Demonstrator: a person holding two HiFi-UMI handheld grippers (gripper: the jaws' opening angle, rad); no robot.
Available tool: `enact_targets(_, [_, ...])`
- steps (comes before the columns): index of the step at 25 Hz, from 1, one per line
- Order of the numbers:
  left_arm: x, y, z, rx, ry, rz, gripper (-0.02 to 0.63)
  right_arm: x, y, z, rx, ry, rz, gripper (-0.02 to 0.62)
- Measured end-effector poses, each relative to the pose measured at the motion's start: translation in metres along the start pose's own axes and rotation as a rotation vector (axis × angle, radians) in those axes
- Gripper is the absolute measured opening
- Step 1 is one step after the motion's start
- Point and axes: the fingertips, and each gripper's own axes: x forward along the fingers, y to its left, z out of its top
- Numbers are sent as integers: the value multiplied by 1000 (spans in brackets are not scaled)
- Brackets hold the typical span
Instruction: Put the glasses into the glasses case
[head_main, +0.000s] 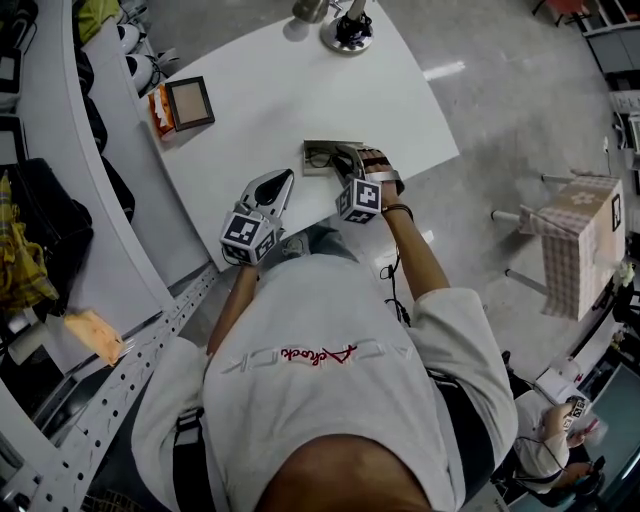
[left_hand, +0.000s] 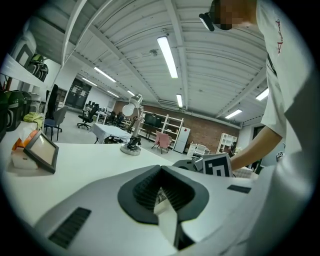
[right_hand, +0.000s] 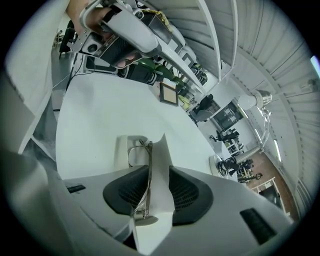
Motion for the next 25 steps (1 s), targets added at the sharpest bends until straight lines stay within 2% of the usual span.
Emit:
enact_targets(9, [-11,-18,7,42,-22,-44,23,-25,-2,5,13,11,-107,76])
enact_targets(13, [-20,-28,8,63,-29,-65,23,-38,4,8,20,21,-147,15])
enact_targets(16, [-26,-38,8,87,-29,-83,23,-48,10,8,46,28,-165,15])
enact_targets(22, [-40,-58,7,113,-39,-117,23,-76,19,13,177,5,-223,15])
enact_targets(25, [-47,-69,7,131,-46,-133,23,-97,17,19,346,-55,-265,15])
